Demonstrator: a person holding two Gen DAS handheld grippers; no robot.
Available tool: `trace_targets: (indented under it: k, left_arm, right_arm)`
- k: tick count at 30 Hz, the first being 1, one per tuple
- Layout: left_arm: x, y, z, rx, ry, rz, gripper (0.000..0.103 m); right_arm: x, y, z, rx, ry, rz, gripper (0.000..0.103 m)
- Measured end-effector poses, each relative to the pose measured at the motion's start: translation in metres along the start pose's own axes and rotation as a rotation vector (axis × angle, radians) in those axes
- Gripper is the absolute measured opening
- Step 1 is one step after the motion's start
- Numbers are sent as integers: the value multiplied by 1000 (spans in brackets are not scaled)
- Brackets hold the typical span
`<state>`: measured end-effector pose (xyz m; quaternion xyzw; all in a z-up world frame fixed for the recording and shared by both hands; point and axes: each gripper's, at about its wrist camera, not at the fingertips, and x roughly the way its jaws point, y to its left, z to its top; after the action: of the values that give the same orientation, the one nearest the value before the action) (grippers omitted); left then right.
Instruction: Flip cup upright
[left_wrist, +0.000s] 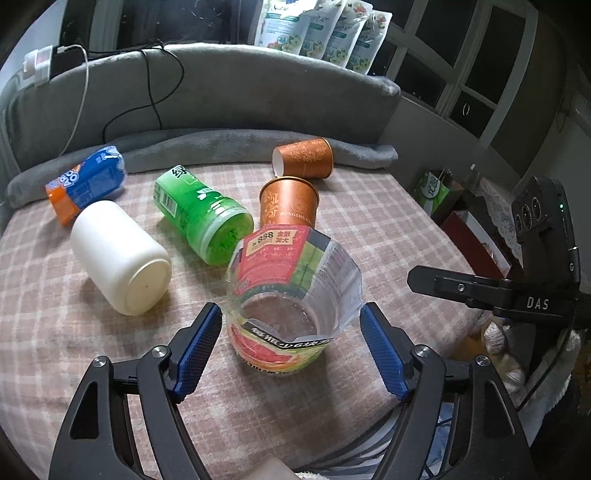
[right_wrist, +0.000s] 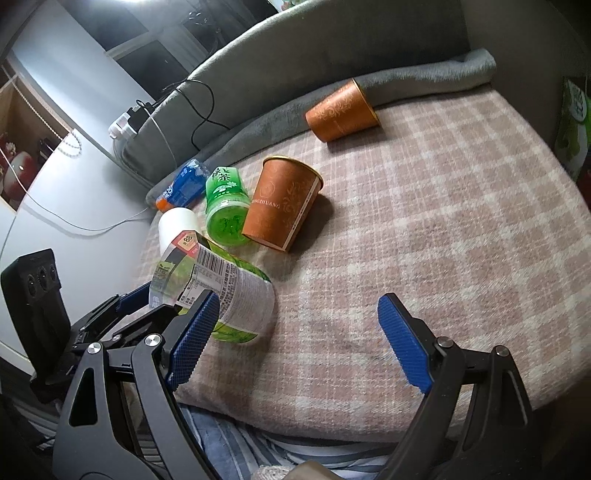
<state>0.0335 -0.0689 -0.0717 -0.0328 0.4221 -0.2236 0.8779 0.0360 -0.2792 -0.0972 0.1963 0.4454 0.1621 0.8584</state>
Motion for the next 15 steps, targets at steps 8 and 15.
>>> trace_targets:
  k: [8,15]
  left_arm:
    - [-20,3,-6,0,-49,16,78]
    - [-53,8,-12,-3,-204,136,78]
  right_arm:
    - [-8,15,-1,-86,-67,-83,90]
    - [-19,30,-5,-166,-162,-173,90]
